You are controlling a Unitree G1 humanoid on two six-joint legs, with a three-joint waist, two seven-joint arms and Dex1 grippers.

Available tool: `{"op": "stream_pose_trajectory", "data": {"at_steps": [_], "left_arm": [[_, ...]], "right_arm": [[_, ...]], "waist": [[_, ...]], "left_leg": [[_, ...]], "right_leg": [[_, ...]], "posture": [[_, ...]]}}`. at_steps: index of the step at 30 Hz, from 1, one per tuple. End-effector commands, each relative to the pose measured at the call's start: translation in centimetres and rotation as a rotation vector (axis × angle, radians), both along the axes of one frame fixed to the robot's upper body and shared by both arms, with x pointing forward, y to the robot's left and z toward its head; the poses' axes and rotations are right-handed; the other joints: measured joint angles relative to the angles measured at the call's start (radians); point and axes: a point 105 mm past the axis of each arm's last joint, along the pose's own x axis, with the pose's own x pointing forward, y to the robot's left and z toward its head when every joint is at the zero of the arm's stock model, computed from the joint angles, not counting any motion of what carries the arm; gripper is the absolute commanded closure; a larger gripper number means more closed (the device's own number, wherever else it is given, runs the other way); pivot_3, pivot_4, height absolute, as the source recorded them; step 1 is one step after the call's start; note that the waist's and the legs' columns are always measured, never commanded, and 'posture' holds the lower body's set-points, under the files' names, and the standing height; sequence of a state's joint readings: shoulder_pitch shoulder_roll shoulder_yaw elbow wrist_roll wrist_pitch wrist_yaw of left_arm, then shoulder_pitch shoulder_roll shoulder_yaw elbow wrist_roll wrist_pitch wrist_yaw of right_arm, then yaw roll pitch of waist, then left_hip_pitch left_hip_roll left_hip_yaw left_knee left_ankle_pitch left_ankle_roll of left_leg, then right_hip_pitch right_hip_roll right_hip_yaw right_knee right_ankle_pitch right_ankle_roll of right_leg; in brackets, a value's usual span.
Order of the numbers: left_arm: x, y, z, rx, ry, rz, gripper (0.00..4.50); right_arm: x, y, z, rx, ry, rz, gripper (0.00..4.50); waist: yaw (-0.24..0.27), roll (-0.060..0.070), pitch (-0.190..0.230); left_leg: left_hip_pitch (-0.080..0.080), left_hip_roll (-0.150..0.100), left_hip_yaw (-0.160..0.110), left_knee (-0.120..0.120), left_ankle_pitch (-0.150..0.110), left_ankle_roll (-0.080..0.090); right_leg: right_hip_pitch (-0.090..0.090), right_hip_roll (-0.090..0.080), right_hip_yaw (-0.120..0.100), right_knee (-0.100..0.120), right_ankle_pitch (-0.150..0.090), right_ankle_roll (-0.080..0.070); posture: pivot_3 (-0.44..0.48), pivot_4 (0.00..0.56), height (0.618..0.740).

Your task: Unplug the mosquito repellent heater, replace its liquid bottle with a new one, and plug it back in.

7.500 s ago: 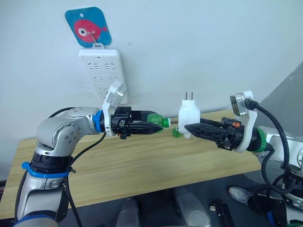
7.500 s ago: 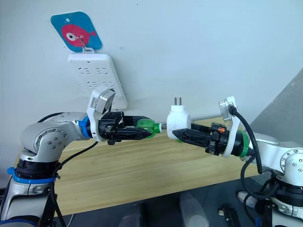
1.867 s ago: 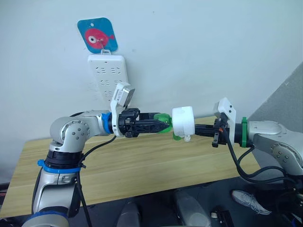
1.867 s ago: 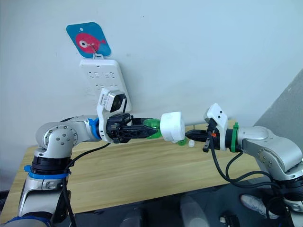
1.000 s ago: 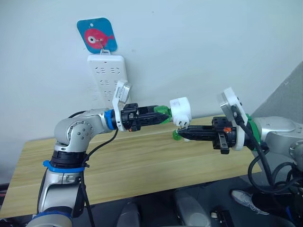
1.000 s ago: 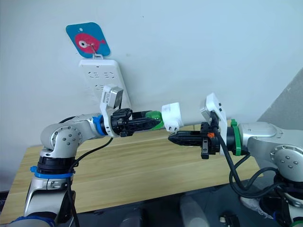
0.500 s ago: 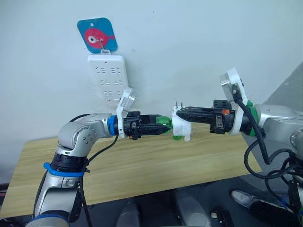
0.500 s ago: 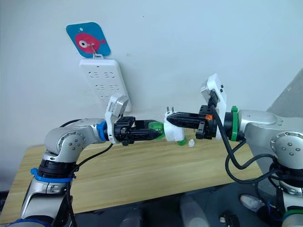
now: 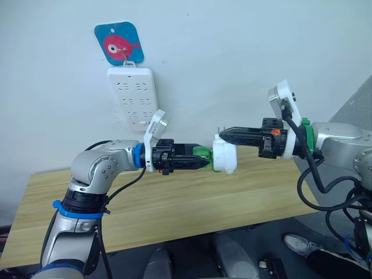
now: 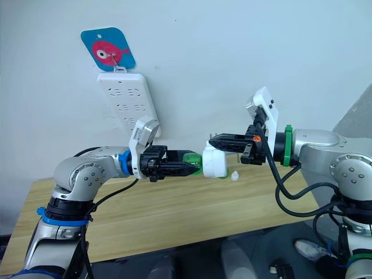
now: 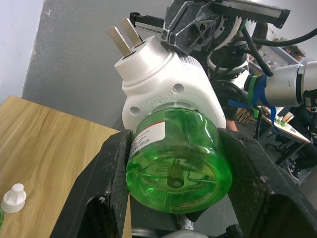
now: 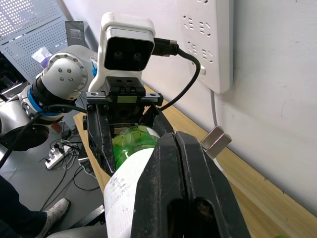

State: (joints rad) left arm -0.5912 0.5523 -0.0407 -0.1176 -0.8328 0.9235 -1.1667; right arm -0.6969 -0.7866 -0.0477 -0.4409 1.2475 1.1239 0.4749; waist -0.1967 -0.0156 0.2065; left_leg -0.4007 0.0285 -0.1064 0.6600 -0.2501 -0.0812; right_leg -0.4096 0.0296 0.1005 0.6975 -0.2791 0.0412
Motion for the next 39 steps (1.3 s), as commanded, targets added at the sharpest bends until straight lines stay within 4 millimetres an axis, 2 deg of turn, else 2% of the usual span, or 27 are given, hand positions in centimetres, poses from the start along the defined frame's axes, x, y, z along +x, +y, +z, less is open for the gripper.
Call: {"op": "stream_pose_trajectory", "data": {"at_steps": [1, 3, 10, 15, 21, 29, 39], "left_arm": [[-1.0, -0.1, 1.7, -0.046, -0.056, -0.055, 2.20], [-1.1, -0.1, 1.8, -0.045, -0.052, -0.063, 2.20], [-1.0, 0.1, 1.8, -0.048, -0.022, -0.063, 2.20], [-1.6, 0.2, 1.8, -0.038, 0.006, -0.105, 2.20], [-1.9, 0.1, 2.1, -0.043, 0.012, -0.123, 2.20], [-2.2, 0.2, 2.5, -0.047, 0.019, -0.146, 2.20], [-2.2, 0.2, 2.9, -0.055, 0.021, -0.152, 2.20]], "right_arm": [[0.0, -0.4, 0.7, -0.010, -0.036, -0.009, 4.50], [-0.2, -0.5, 0.9, 0.004, -0.030, -0.001, 4.50], [-1.3, -1.1, 3.2, 0.089, -0.012, 0.078, 4.50], [-0.2, -1.2, 3.4, 0.077, -0.067, 0.048, 4.50], [-0.1, -0.2, 1.9, 0.007, -0.094, 0.111, 4.50], [-0.6, 0.2, -0.3, -0.093, -0.102, 0.205, 4.50], [-1.5, 0.0, -1.3, -0.127, -0.065, 0.276, 4.50]], "waist": [[0.000, 0.000, 0.000], [0.000, 0.000, 0.000], [0.000, 0.000, 0.000], [-0.001, 0.000, 0.000], [-0.001, 0.000, 0.000], [-0.001, 0.000, 0.000], [-0.001, 0.000, 0.000]], "left_leg": [[0.000, 0.000, 0.000, 0.000, 0.000, 0.000], [0.000, 0.000, 0.000, 0.000, 0.000, 0.000], [0.000, 0.000, 0.000, 0.000, 0.000, 0.000], [0.000, 0.000, 0.000, 0.000, 0.000, 0.000], [0.000, 0.000, 0.000, 0.000, 0.000, 0.000], [0.000, 0.000, 0.000, 0.000, 0.000, 0.000], [0.000, 0.000, 0.000, 0.000, 0.000, 0.000]], "right_leg": [[0.000, 0.000, 0.000, 0.000, 0.000, 0.000], [0.000, 0.000, 0.000, 0.000, 0.000, 0.000], [0.000, 0.000, 0.000, 0.000, 0.000, -0.001], [0.000, 0.000, 0.000, 0.000, 0.000, 0.000], [0.000, 0.000, 0.000, 0.000, 0.000, 0.000], [0.000, 0.000, 0.000, 0.000, 0.000, 0.000], [0.000, 0.000, 0.000, 0.000, 0.000, -0.001]], "posture": [[-0.252, 0.107, 0.736], [-0.251, 0.108, 0.736], [-0.247, 0.109, 0.736], [-0.252, 0.109, 0.736], [-0.252, 0.108, 0.736], [-0.249, 0.109, 0.736], [-0.248, 0.109, 0.736]]}}
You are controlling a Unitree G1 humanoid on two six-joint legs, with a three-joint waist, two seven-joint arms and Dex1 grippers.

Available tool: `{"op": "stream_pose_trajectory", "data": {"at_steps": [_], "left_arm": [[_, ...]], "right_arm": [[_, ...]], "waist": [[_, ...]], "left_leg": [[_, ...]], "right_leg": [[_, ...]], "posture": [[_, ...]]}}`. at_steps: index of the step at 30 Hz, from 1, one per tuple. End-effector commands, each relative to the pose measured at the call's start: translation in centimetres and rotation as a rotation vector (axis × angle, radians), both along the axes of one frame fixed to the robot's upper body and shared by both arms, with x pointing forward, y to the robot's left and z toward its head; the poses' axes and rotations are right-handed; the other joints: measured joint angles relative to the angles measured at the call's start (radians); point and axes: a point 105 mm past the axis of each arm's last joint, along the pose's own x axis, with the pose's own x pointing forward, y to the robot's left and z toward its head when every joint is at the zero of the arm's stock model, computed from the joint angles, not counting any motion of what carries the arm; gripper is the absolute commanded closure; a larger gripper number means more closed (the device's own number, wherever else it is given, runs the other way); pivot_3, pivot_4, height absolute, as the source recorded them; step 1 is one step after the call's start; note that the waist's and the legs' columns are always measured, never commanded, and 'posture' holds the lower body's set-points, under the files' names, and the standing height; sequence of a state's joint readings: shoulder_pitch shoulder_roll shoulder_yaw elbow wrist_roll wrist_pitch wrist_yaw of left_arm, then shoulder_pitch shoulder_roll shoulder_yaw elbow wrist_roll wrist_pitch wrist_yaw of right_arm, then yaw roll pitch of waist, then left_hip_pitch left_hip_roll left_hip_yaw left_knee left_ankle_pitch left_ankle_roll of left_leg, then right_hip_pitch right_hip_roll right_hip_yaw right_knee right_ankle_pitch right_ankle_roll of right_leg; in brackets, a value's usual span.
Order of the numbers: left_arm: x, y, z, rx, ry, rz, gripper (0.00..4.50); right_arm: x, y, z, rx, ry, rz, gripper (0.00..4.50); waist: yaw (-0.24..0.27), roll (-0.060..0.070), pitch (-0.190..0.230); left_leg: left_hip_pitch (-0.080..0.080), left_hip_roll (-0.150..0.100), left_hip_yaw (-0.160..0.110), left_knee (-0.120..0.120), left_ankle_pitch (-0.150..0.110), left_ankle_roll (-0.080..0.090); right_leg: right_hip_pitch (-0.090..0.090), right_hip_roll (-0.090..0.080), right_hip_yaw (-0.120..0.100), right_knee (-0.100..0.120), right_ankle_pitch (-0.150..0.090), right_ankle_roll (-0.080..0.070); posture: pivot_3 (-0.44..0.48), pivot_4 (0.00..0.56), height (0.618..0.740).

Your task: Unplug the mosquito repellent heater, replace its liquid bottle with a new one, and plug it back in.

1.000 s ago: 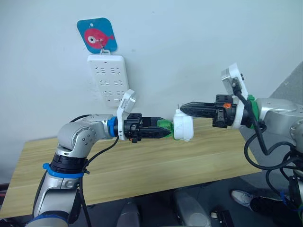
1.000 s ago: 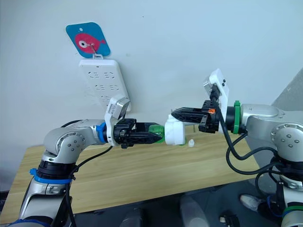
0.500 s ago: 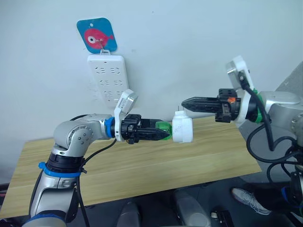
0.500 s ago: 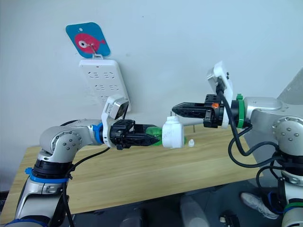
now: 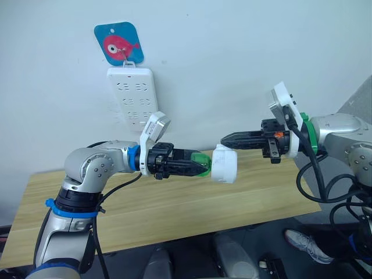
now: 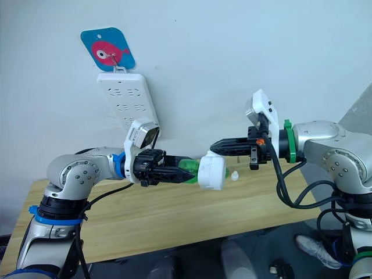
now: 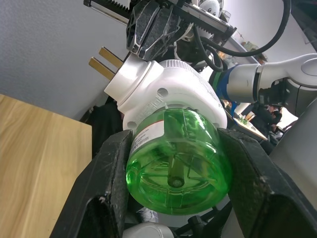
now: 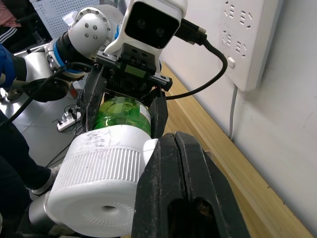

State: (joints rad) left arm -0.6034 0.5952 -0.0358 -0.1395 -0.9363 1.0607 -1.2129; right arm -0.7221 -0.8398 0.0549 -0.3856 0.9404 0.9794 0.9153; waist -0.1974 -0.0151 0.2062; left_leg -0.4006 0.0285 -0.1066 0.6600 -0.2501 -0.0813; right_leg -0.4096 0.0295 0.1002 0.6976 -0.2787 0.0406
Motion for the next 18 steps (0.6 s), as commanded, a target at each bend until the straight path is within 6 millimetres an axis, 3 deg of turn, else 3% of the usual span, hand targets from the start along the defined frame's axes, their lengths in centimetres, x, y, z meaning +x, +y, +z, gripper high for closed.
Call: {"op": "stream_pose_trajectory", "data": {"at_steps": [1, 5, 18], "left_arm": [[-0.5, -0.1, 2.3, -0.059, -0.086, -0.036, 2.20], [-0.6, -0.1, 2.3, -0.058, -0.084, -0.037, 2.20], [0.3, 0.1, 1.8, -0.048, -0.084, 0.028, 2.20]], "right_arm": [[-1.5, 0.3, -0.7, -0.027, 0.038, 0.082, 4.50], [-1.7, 0.2, -0.8, -0.027, 0.049, 0.088, 4.50], [0.5, -0.2, 0.9, 0.081, -0.002, -0.069, 4.50]], "waist": [[0.000, 0.000, 0.000], [0.000, 0.000, 0.000], [0.000, 0.000, 0.000]], "left_leg": [[0.000, 0.000, 0.000, 0.000, 0.000, 0.000], [0.000, 0.000, 0.000, 0.000, 0.000, 0.000], [0.000, 0.000, 0.000, 0.000, 0.000, 0.000]], "right_leg": [[0.000, 0.000, 0.000, 0.000, 0.000, 0.000], [0.000, 0.000, 0.000, 0.000, 0.000, 0.000], [0.000, 0.000, 0.000, 0.000, 0.001, -0.001]], "posture": [[-0.248, 0.110, 0.736], [-0.248, 0.110, 0.736], [-0.246, 0.114, 0.736]]}}
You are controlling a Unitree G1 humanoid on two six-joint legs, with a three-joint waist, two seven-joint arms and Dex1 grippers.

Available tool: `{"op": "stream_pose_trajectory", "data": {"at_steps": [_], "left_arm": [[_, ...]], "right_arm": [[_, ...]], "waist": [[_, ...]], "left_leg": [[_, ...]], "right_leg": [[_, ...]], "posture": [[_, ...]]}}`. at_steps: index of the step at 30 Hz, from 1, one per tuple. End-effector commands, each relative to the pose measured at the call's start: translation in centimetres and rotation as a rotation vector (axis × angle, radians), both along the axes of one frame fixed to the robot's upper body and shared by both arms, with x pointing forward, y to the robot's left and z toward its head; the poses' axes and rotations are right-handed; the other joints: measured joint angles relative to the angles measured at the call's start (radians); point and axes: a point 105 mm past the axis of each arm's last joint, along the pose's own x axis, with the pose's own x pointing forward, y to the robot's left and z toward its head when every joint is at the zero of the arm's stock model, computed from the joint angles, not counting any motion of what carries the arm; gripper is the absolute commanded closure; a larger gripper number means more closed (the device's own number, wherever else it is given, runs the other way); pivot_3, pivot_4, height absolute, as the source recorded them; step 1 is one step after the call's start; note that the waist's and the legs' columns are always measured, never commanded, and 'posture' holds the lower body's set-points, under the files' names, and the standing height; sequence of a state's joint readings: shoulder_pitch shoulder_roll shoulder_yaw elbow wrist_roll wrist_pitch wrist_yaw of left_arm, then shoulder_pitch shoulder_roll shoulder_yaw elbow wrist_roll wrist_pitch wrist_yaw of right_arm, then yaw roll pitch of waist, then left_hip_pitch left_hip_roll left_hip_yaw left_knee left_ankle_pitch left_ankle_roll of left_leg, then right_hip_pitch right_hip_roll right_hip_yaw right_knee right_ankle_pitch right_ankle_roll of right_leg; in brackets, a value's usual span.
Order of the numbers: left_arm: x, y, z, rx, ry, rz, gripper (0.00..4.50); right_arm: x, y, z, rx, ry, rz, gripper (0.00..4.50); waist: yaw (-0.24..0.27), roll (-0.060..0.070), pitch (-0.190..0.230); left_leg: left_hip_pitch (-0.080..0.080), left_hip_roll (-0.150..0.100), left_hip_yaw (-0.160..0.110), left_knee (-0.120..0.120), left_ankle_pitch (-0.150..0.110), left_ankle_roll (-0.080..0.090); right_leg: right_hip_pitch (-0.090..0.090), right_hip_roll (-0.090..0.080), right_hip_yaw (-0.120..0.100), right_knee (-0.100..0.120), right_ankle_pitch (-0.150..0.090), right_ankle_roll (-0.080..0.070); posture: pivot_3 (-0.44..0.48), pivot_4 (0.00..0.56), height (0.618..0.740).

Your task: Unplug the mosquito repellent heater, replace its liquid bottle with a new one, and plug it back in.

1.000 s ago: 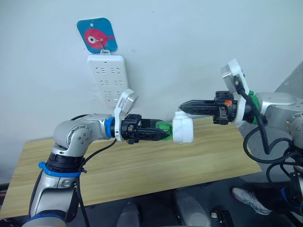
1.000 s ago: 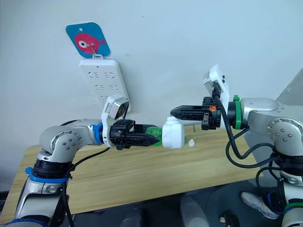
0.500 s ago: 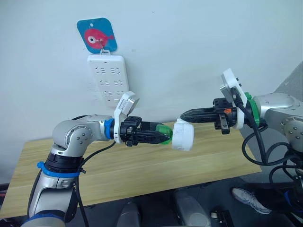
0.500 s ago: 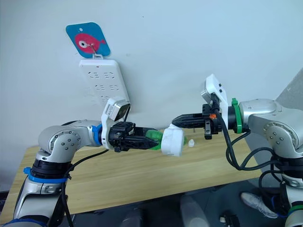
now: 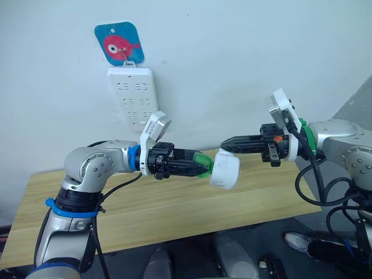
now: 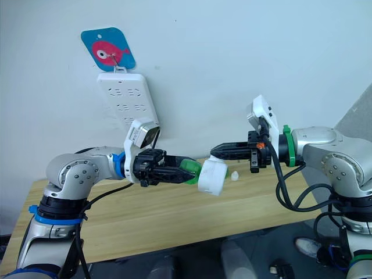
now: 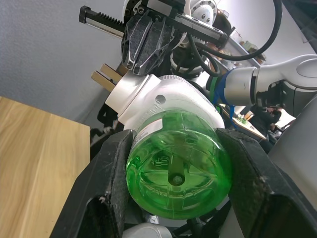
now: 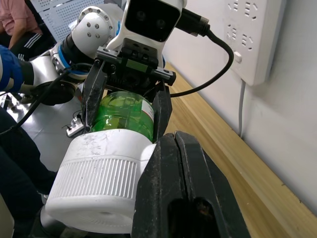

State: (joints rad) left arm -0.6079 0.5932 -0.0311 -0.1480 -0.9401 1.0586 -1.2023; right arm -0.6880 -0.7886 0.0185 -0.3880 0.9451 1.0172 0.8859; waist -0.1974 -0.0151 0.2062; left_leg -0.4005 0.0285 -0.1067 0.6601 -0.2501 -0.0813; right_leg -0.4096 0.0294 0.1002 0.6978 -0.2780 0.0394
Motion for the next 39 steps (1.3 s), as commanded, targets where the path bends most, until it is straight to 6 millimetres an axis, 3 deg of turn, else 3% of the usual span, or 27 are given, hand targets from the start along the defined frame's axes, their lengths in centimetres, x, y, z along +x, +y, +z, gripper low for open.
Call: {"op": "stream_pose_trajectory", "data": {"at_steps": [1, 8, 13, 16, 21, 27, 39], "left_arm": [[0.5, 0.3, 1.5, -0.046, -0.075, 0.040, 2.20], [1.9, 0.4, 1.7, -0.080, -0.122, 0.162, 2.20], [2.0, 0.5, 1.4, -0.075, -0.126, 0.179, 2.20], [2.1, 0.6, 1.5, -0.079, -0.141, 0.187, 2.20], [2.1, 0.5, 1.7, -0.082, -0.159, 0.183, 2.20], [1.5, 0.2, 1.6, -0.071, -0.194, 0.155, 2.20], [1.1, 0.0, 1.5, -0.064, -0.208, 0.134, 2.20]], "right_arm": [[0.8, -0.5, 1.7, 0.051, -0.044, -0.076, 4.50], [2.0, -3.0, 2.9, 0.141, -0.010, -0.251, 4.50], [1.2, -4.5, 2.6, 0.192, 0.091, -0.296, 2.83], [0.1, -5.4, 1.4, 0.228, 0.236, -0.295, 1.74], [-1.8, -5.0, 0.3, 0.227, 0.407, -0.227, 0.00], [-1.7, -3.2, -1.3, 0.224, 0.551, -0.252, 0.00], [-0.6, -1.9, -0.8, 0.335, 0.644, -0.196, 0.00]], "waist": [[0.000, 0.000, 0.000], [0.002, 0.000, 0.000], [0.001, 0.000, 0.000], [0.002, 0.000, 0.000], [0.001, 0.000, 0.000], [-0.001, 0.000, -0.002], [0.003, 0.000, -0.003]], "left_leg": [[0.000, 0.000, 0.000, 0.000, 0.000, 0.000], [0.000, 0.000, 0.000, 0.000, 0.000, 0.000], [0.000, 0.000, 0.000, 0.000, 0.000, 0.000], [0.000, 0.000, 0.000, 0.000, 0.000, 0.000], [0.000, -0.001, 0.001, 0.000, 0.000, 0.000], [0.000, 0.000, 0.001, 0.000, 0.000, 0.000], [0.000, 0.000, 0.001, 0.000, 0.000, 0.000]], "right_leg": [[0.000, 0.000, 0.000, 0.000, 0.000, 0.000], [0.000, 0.000, 0.000, 0.000, 0.001, -0.001], [0.000, 0.000, 0.000, 0.000, 0.001, -0.002], [0.000, 0.000, 0.000, 0.000, 0.001, -0.002], [0.000, 0.000, 0.001, 0.000, 0.001, -0.001], [0.000, 0.000, 0.002, 0.000, -0.001, 0.002], [0.000, 0.000, 0.001, 0.000, -0.001, 0.002]], "posture": [[-0.246, 0.114, 0.736], [-0.239, 0.115, 0.736], [-0.240, 0.115, 0.736], [-0.240, 0.113, 0.736], [-0.240, 0.113, 0.736], [-0.230, 0.108, 0.736], [-0.223, 0.106, 0.736]]}}
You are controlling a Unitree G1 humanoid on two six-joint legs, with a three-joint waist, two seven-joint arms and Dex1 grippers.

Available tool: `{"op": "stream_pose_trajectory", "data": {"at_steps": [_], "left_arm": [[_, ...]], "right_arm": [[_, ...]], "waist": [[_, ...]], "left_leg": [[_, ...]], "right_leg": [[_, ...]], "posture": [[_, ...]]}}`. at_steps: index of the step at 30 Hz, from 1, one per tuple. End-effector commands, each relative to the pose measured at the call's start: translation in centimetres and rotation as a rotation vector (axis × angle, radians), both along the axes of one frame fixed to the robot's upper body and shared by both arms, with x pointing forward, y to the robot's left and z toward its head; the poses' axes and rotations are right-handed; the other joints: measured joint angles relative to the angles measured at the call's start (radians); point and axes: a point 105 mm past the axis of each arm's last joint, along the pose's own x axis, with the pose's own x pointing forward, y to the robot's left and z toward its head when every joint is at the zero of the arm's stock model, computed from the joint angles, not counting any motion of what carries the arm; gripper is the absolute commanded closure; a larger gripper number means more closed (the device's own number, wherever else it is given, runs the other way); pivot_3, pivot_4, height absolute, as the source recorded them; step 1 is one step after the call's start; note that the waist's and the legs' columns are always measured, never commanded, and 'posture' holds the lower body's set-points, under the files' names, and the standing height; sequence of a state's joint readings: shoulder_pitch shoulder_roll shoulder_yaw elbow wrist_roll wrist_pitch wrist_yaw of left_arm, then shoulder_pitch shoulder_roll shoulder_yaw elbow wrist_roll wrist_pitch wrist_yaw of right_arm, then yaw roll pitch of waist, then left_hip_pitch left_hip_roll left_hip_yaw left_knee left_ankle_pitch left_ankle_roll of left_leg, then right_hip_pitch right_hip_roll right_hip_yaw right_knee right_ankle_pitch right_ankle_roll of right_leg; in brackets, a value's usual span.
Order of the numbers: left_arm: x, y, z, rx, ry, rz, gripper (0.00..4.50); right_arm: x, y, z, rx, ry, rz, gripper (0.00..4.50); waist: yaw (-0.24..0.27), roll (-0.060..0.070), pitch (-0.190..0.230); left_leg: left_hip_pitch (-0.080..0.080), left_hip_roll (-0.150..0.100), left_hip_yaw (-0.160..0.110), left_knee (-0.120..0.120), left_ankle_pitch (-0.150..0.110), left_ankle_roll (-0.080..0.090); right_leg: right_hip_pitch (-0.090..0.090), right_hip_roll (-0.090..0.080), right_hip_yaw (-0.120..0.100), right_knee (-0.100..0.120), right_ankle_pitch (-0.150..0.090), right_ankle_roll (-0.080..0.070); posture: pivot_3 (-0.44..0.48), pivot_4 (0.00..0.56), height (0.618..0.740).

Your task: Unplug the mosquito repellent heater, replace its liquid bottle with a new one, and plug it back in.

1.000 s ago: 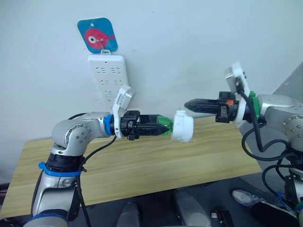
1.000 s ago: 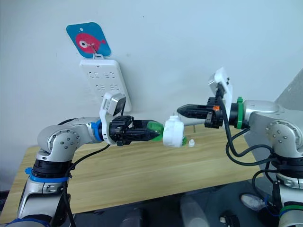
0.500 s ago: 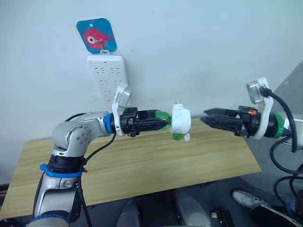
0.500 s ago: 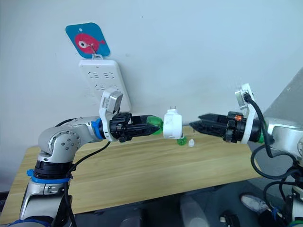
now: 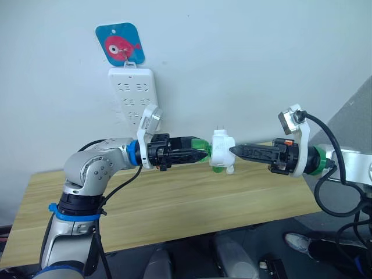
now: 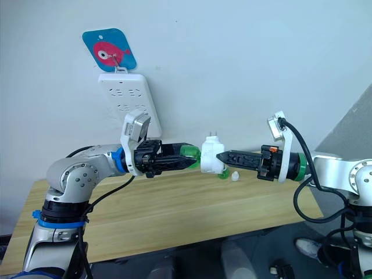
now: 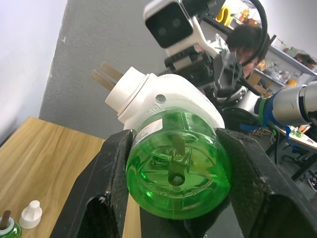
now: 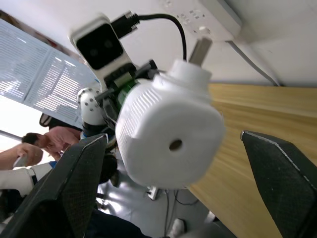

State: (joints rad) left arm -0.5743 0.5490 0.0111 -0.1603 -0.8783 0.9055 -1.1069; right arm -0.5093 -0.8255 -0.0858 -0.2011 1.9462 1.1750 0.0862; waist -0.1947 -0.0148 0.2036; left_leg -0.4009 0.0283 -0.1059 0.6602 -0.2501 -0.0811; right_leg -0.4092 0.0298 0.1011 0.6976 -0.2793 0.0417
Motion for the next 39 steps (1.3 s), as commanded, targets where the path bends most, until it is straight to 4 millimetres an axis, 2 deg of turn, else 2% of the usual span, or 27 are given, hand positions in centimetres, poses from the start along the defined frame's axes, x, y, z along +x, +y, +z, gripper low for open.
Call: {"op": "stream_pose_trajectory", "data": {"at_steps": [1, 9, 12, 15, 39], "left_arm": [[-0.6, -0.2, 1.1, -0.014, -0.069, -0.028, 2.20], [-0.7, -0.6, 1.3, -0.024, -0.076, -0.031, 2.20], [-0.8, -0.6, 1.2, -0.017, -0.082, -0.036, 2.20], [-0.9, -0.6, 1.1, -0.011, -0.087, -0.040, 2.20], [-0.4, -0.6, 0.2, 0.087, -0.224, -0.033, 2.20]], "right_arm": [[-0.2, 0.5, 0.9, 0.049, -0.011, 0.034, 0.00], [-0.4, 1.7, 0.3, 0.083, 0.025, 0.093, 0.00], [-0.4, 1.9, 0.4, 0.105, 0.027, 0.100, 0.61], [-0.4, 1.9, 0.4, 0.118, 0.030, 0.105, 1.52], [-0.7, 1.4, 0.3, 0.086, 0.039, 0.132, 1.57]], "waist": [[0.000, 0.000, 0.000], [0.001, 0.000, 0.000], [0.001, 0.000, 0.000], [0.001, 0.000, 0.000], [0.001, 0.000, 0.000]], "left_leg": [[0.000, 0.000, 0.000, 0.000, 0.000, 0.000], [0.000, 0.000, 0.000, 0.000, 0.000, 0.000], [0.000, 0.000, 0.000, 0.000, 0.000, 0.000], [0.000, 0.000, 0.000, 0.000, 0.000, 0.000], [0.000, 0.000, 0.000, 0.000, 0.000, 0.000]], "right_leg": [[0.000, 0.000, 0.000, 0.000, 0.000, 0.000], [0.000, 0.000, 0.000, 0.000, 0.000, 0.000], [0.000, 0.000, 0.000, 0.000, 0.000, 0.000], [0.000, 0.000, 0.000, 0.000, 0.000, 0.000], [0.000, 0.000, 0.000, 0.000, 0.000, 0.000]], "posture": [[-0.223, 0.106, 0.736], [-0.214, 0.108, 0.736], [-0.214, 0.108, 0.736], [-0.214, 0.108, 0.736], [-0.215, 0.111, 0.736]]}}
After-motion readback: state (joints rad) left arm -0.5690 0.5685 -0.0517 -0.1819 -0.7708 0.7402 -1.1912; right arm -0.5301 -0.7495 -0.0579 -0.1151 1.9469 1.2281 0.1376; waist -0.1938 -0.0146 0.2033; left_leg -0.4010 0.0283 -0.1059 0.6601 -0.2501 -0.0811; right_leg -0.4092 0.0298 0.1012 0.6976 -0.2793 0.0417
